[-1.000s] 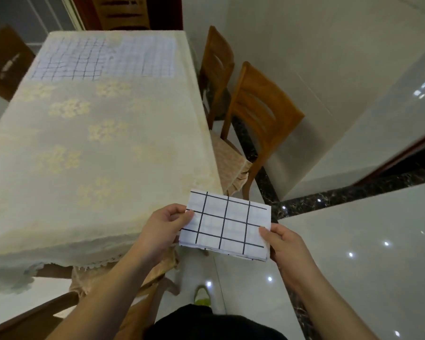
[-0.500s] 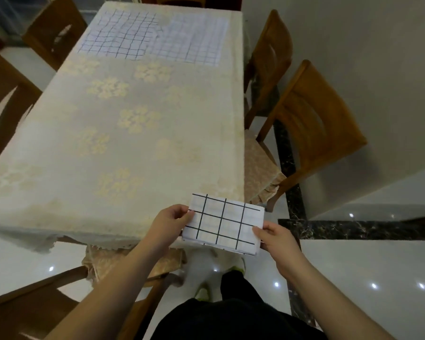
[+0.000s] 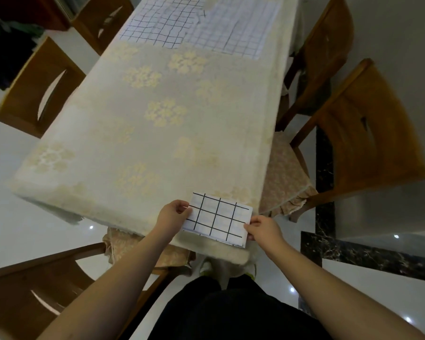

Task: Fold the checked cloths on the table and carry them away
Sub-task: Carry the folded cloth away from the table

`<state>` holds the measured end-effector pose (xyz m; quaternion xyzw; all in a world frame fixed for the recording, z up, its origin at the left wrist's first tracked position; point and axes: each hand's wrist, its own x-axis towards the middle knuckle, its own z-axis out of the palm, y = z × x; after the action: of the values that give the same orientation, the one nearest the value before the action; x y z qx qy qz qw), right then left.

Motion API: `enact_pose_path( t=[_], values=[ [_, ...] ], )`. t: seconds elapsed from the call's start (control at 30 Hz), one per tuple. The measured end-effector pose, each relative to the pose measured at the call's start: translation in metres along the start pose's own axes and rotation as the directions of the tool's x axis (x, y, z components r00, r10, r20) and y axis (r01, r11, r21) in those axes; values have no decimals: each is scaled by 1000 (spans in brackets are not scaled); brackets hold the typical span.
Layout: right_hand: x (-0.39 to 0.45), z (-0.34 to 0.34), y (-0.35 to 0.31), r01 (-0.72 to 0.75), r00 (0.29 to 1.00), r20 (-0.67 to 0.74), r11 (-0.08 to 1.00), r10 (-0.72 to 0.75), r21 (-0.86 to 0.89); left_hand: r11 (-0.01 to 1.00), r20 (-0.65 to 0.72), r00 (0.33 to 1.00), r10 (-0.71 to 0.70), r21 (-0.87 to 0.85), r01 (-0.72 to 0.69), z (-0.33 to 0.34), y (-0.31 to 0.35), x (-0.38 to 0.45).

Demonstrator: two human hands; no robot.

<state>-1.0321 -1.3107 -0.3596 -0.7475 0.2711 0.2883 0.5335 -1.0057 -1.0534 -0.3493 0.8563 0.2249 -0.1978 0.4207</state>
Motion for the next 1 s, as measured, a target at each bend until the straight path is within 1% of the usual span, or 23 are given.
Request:
enact_pose_path(
  t=[0.1, 0.27, 0.37, 0.47, 0.5, 0.53, 0.57, 0.6, 0.63, 0.7, 0.73, 0.77, 0.8, 0.87, 0.93, 1.0],
  values=[
    [6, 6, -7, 18, 1000, -15, 999, -18, -26, 999, -16, 999, 33, 39, -32, 0, -3, 10],
    [9, 17, -13, 67, 995, -70, 991, -76, -116, 995, -10, 999, 42, 95, -41, -2, -14, 20],
    [7, 20, -15, 103, 987, -95, 961, -131, -257, 991, -11, 997, 70, 113, -69, -6, -18, 24],
    [1, 20, -17, 67, 965, -207, 912, -163, -406, 975, -61, 984, 165, 157, -154, -9, -21, 30],
    [-1, 22, -17, 72, 949, -243, 892, -199, -446, 962, -79, 973, 215, 188, -197, -10, -22, 32],
    [-2, 25, -17, 106, 930, -258, 864, -261, -493, 930, -99, 947, 305, 244, -274, -11, -23, 34],
    [-2, 30, -16, 160, 906, -252, 826, -340, -540, 867, -102, 898, 427, 328, -375, -10, -25, 38],
    [-1, 37, -16, 216, 883, -228, 785, -412, -581, 777, -78, 832, 549, 416, -473, -9, -28, 41],
    [1, 45, -17, 263, 864, -192, 742, -466, -616, 680, -22, 772, 636, 489, -546, -6, -29, 45],
    [8, 67, -21, 324, 842, -103, 649, -530, -689, 495, 152, 684, 713, 582, -645, 3, -30, 49],
    [12, 79, -23, 343, 831, -57, 591, -553, -731, 417, 231, 647, 727, 600, -683, 9, -30, 52],
    [17, 91, -25, 353, 823, -17, 535, -567, -767, 362, 295, 620, 727, 603, -711, 14, -30, 54],
    [21, 101, -27, 353, 828, 15, 500, -560, -791, 326, 343, 608, 716, 605, -726, 20, -32, 57],
    [28, 115, -26, 318, 863, 44, 474, -503, -821, 293, 400, 607, 687, 612, -734, 26, -36, 62],
    [32, 118, -17, 284, 885, 48, 455, -463, -844, 288, 424, 616, 664, 615, -734, 29, -41, 64],
    [35, 114, -8, 270, 883, 48, 422, -467, -865, 303, 422, 638, 645, 625, -719, 29, -43, 63]
  ],
)
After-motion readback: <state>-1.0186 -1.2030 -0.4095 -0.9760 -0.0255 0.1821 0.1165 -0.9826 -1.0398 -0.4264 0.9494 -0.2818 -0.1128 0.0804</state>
